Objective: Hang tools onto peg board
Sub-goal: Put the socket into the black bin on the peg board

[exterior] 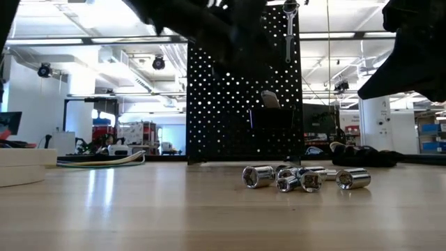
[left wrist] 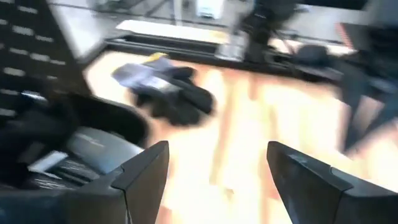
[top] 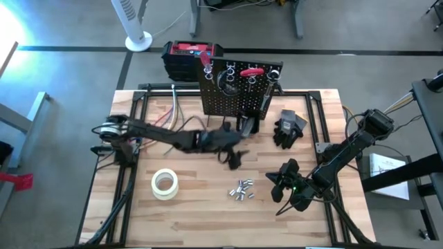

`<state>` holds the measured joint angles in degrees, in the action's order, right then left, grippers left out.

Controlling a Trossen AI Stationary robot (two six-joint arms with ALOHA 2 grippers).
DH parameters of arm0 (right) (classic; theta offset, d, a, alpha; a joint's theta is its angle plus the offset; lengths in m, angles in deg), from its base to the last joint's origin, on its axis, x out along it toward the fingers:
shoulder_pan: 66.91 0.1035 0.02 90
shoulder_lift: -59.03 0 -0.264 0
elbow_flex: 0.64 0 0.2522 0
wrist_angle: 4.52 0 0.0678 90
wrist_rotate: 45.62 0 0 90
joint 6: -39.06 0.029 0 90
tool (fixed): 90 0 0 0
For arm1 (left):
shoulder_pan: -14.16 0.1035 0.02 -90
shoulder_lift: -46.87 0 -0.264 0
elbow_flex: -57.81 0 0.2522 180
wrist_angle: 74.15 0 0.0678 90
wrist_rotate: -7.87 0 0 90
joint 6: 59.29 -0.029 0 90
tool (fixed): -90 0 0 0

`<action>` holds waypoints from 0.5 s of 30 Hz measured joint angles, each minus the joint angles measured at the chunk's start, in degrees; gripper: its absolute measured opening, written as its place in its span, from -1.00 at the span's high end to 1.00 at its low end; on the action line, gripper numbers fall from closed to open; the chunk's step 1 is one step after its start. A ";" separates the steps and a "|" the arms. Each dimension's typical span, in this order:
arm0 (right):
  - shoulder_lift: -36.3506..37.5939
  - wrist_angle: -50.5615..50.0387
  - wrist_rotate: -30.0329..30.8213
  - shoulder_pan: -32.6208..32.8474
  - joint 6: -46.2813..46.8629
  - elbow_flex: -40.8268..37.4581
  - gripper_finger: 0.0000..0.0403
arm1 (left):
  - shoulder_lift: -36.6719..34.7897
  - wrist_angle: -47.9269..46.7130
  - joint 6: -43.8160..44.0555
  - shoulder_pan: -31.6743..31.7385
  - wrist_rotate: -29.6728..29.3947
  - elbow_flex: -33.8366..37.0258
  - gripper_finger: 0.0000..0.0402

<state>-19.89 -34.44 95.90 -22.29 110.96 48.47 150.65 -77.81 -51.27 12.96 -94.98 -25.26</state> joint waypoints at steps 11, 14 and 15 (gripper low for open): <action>0.00 0.19 -0.01 -0.13 -1.44 0.00 0.99 | -3.71 12.99 11.10 -9.98 -0.10 17.04 -0.31; 0.11 0.60 0.01 -0.13 -1.38 0.00 0.99 | -3.05 13.23 14.31 -11.70 -0.12 18.79 -0.31; 0.13 0.62 -0.02 -0.13 -1.24 -0.02 0.99 | -2.64 13.35 15.30 -12.27 -0.15 19.17 -0.31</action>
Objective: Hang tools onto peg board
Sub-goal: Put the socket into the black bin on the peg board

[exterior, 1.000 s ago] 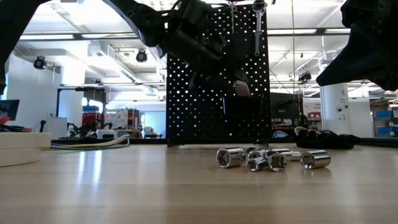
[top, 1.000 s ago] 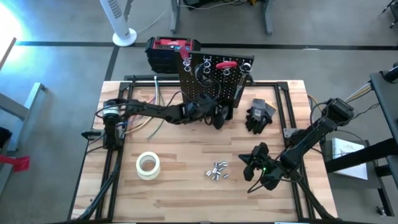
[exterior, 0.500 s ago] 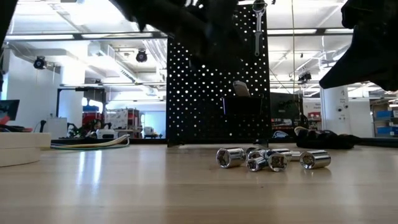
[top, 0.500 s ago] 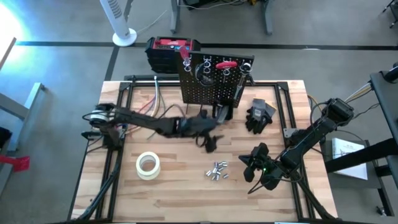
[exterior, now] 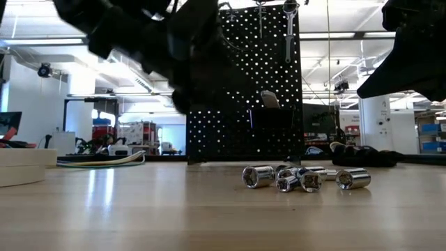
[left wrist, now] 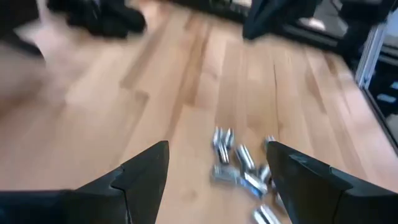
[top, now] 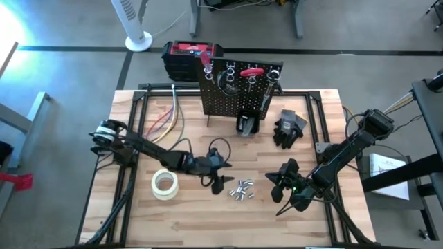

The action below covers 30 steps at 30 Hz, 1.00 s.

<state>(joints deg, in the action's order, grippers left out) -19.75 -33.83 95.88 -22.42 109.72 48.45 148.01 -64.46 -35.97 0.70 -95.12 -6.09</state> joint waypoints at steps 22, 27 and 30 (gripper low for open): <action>0.06 1.19 0.00 -0.02 -0.36 0.02 0.99 | 13.98 1.54 7.50 -7.91 -1.39 -5.07 -0.31; 0.07 1.53 -0.02 -0.02 -0.29 0.02 0.99 | 20.04 1.52 8.11 -7.93 0.74 -10.07 -0.31; 0.07 1.53 -0.34 0.02 -0.27 0.02 0.99 | 21.91 -0.72 8.93 -7.93 0.62 -12.84 -0.28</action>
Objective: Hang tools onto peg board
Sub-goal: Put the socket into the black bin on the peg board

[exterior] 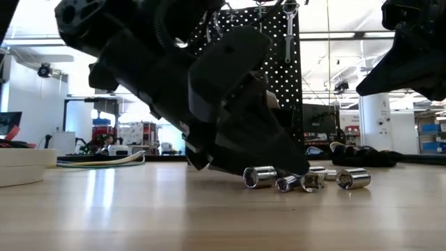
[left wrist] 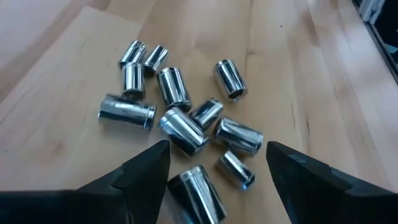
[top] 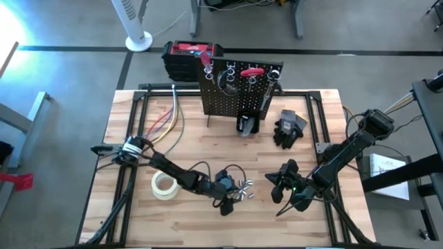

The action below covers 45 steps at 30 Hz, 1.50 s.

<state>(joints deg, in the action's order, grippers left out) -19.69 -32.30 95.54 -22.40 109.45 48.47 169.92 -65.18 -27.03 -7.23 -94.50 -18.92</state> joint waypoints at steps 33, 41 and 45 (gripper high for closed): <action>0.00 0.08 -0.16 0.00 -0.02 0.00 0.99 | -5.94 -21.06 -11.36 0.61 0.23 -3.25 0.67; 0.00 0.16 -0.20 0.00 -0.03 0.00 0.99 | -11.85 -22.33 -17.47 2.40 -3.41 -4.40 0.67; -0.01 0.15 -0.18 0.00 -0.24 0.00 0.99 | -15.63 -22.02 -22.44 3.98 -8.70 -5.17 0.67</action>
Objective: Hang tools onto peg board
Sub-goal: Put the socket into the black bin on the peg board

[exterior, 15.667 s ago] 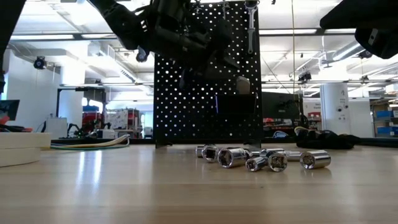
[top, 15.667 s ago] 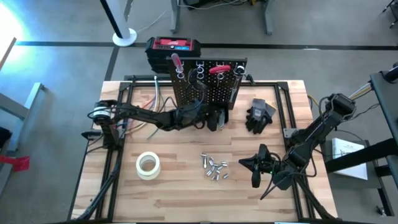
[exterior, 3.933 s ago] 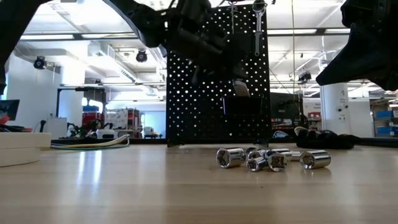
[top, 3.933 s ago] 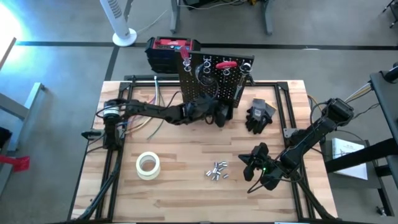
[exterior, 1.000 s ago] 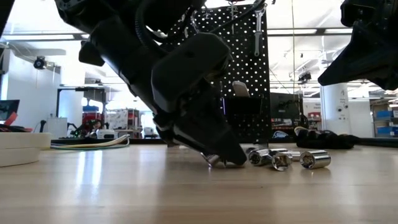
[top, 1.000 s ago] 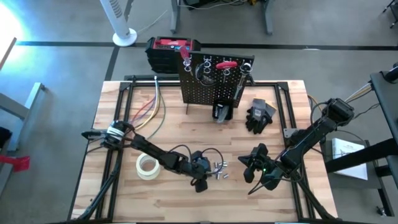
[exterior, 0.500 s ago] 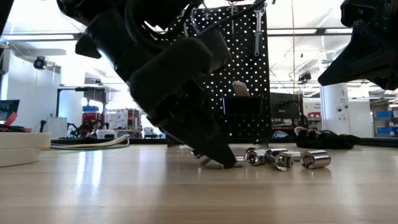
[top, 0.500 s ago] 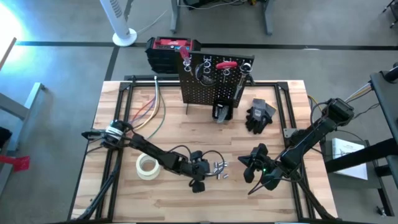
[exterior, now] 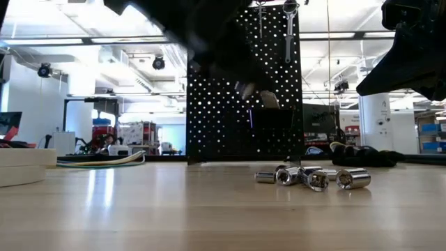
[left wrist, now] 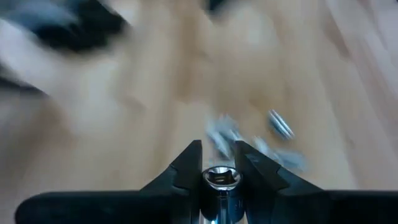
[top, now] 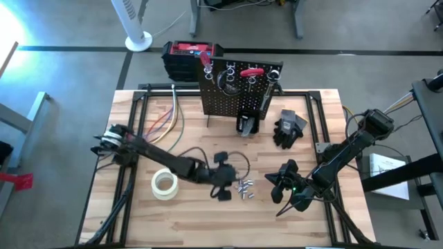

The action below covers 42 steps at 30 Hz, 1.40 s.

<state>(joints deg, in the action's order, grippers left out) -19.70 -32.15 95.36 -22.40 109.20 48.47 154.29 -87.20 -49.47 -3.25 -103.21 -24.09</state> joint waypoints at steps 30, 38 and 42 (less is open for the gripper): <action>-0.17 -0.87 0.02 0.48 -1.85 -0.22 0.99 | -0.15 22.86 -10.31 27.70 6.74 -2.23 0.67; -0.19 -0.94 1.35 0.46 -1.90 -0.41 0.99 | 1.96 22.32 -8.15 31.03 14.82 -2.27 0.41; -0.19 -1.12 1.40 0.46 -4.03 -0.61 0.99 | 3.06 22.01 -6.31 31.88 18.89 -2.34 0.34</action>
<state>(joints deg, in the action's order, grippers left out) -19.89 -33.26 96.76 -21.94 105.18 47.86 157.35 -65.19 -55.78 28.63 -84.32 -26.43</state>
